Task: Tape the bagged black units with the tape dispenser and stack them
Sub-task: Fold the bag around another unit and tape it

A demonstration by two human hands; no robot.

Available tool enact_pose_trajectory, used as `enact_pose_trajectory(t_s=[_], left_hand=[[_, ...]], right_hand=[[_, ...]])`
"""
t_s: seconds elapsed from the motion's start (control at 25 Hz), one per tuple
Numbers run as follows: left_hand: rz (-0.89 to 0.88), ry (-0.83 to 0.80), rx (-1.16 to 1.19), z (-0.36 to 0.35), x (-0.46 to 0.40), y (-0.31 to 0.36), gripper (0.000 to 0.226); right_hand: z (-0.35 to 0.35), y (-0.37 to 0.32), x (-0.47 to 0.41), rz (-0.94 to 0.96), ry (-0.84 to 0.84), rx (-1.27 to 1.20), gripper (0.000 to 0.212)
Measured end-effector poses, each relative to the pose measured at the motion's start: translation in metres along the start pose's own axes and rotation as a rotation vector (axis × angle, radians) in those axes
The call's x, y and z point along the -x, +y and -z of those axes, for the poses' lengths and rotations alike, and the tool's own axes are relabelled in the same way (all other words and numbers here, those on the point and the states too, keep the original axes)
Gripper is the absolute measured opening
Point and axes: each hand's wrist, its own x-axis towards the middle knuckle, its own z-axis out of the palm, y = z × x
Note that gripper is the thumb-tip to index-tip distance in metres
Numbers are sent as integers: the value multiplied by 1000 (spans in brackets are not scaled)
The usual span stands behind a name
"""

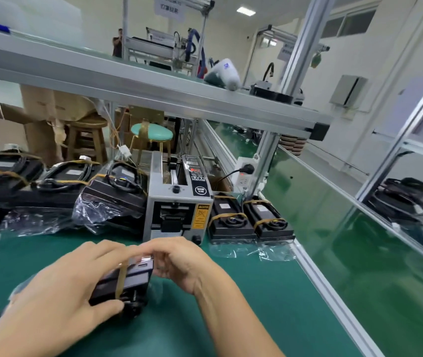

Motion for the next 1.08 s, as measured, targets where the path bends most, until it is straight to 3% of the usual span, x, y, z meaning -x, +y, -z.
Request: enact_pose_trajectory(t_s=[0.16,0.28,0.36,0.48,0.64,0.8,1.08], left_hand=[[-2,-65,-50,-2,-7,-6,96],[106,-73,41,-2,-9,-10,92],[153,-52,53,-1,-9,-11,85],[224,-53,39,4,-11,-6,70],[295,-47,-21,4,-13,8,70],[355,-23,-34,1,-8,12,64],[389,0,20,1,-5,15,59]], right_hand=[[-4,-6,-9,-132,-41,-15,4],[0,2,-13,-183,7,-15,5],[4,12,-11,-119,76,-18,5],[14,23,-4,56,329,-42,6],[35,32,1,221,766,-89,21],[27,25,-4,262,800,-89,20],[14,3,-36,154,804,-201,6]])
